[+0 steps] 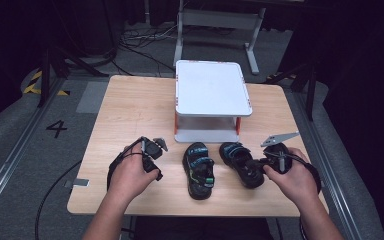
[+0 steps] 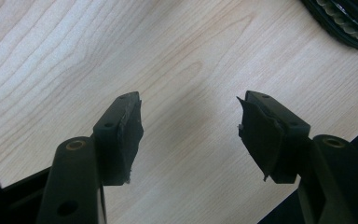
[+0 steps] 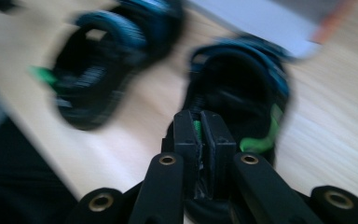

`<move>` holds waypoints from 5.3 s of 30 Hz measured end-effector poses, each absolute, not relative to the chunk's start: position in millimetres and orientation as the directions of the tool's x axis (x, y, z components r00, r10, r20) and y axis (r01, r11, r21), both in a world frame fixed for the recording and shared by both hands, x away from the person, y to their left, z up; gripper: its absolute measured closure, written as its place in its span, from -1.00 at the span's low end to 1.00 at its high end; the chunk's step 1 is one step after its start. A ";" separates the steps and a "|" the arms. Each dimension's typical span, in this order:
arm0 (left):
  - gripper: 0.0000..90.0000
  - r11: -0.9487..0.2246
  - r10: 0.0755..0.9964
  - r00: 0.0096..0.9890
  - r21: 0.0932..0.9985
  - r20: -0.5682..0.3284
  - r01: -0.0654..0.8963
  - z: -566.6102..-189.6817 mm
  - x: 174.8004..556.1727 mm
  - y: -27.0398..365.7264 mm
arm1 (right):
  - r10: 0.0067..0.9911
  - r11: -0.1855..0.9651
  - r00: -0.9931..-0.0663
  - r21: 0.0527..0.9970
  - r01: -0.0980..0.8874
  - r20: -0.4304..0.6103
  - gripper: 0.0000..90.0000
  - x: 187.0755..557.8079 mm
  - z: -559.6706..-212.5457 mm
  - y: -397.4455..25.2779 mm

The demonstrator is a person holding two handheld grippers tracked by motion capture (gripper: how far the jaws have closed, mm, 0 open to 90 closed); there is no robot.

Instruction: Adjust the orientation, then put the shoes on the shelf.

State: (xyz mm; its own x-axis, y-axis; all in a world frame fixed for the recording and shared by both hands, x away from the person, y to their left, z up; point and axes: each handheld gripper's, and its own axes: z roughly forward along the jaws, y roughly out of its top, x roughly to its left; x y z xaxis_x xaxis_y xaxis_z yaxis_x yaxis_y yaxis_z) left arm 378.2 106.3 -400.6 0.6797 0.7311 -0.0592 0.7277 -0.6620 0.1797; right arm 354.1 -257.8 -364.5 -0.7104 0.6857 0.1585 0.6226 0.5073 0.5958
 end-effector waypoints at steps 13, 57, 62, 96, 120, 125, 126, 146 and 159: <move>-0.13 -0.665 0.726 0.685 0.189 -0.064 0.723 -398.7 380.0 106.1 | 0.660 0.566 -0.747 0.602 0.563 0.078 0.22 347.9 -371.0 -240.7; -0.16 -0.650 0.734 0.674 0.201 -0.084 0.733 -396.9 384.7 114.2 | 0.538 0.724 -0.829 0.588 0.361 -0.152 0.10 388.5 -388.5 -189.0; -0.16 -0.651 0.733 0.675 0.203 -0.084 0.732 -395.4 386.1 113.2 | 0.596 0.642 -0.802 0.615 0.458 -0.025 -0.02 365.2 -359.0 -195.9; -0.17 -0.659 0.725 0.683 0.199 -0.089 0.726 -397.1 386.7 113.9 | 0.804 0.517 -0.572 0.283 0.808 0.163 0.05 377.7 -387.7 -140.8; -0.12 -0.654 0.727 0.682 0.218 -0.085 0.724 -392.6 384.3 118.5 | 0.796 0.524 -0.587 0.314 0.792 0.151 0.84 382.2 -395.5 -145.5; -0.12 -0.642 0.735 0.673 0.230 -0.086 0.731 -392.3 380.2 123.1 | 0.807 0.480 -0.567 0.377 0.792 0.162 0.84 390.6 -381.4 -153.3; -0.13 -0.639 0.740 0.668 0.223 -0.084 0.736 -393.0 378.1 127.1 | 0.813 0.465 -0.561 0.404 0.788 0.159 0.84 396.8 -374.9 -156.4; -0.12 -0.563 0.803 0.590 0.216 -0.085 0.798 -392.2 358.7 155.5 | 0.902 0.330 -0.425 0.507 0.797 0.081 0.83 472.5 -378.4 -148.8; -0.12 -0.573 0.793 0.603 0.227 -0.090 0.788 -390.1 368.5 150.5 | 0.944 0.229 -0.326 0.613 0.757 0.050 0.83 481.8 -398.8 -131.1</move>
State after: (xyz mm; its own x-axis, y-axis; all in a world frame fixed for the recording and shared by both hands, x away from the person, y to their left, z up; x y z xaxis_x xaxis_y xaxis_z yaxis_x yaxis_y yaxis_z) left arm 368.5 150.5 -390.1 0.6027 0.7929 -0.0901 0.7876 -0.5729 0.2270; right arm 481.8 -131.1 -398.8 -0.3263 0.9439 0.0501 0.7565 0.2290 0.6126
